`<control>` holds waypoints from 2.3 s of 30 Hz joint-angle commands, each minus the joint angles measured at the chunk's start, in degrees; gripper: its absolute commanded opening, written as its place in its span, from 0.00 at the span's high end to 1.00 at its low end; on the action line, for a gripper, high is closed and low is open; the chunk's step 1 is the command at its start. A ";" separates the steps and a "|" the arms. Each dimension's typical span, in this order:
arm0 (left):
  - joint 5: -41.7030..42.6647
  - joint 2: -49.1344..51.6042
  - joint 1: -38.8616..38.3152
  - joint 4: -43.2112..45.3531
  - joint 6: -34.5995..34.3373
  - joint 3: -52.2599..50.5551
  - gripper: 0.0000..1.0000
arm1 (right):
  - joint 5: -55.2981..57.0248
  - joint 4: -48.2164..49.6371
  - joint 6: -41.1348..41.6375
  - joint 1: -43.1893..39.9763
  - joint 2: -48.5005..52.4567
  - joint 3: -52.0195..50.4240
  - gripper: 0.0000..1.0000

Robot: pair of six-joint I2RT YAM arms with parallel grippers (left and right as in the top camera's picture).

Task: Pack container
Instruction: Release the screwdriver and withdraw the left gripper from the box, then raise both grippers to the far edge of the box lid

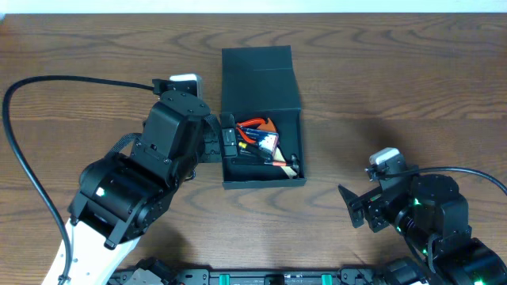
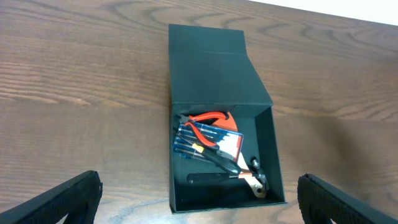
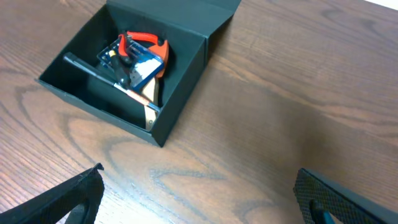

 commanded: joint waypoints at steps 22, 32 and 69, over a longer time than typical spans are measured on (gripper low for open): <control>12.35 6.64 19.06 9.81 0.28 0.00 0.13 | -7.93 5.64 9.90 -10.36 31.69 26.25 0.01; 25.24 22.75 35.06 19.08 -2.75 0.00 0.94 | -12.94 9.62 14.84 -14.45 55.47 36.65 0.99; 55.36 60.54 34.56 32.20 -16.55 0.00 0.94 | -32.61 35.26 46.95 -13.42 93.64 36.65 0.99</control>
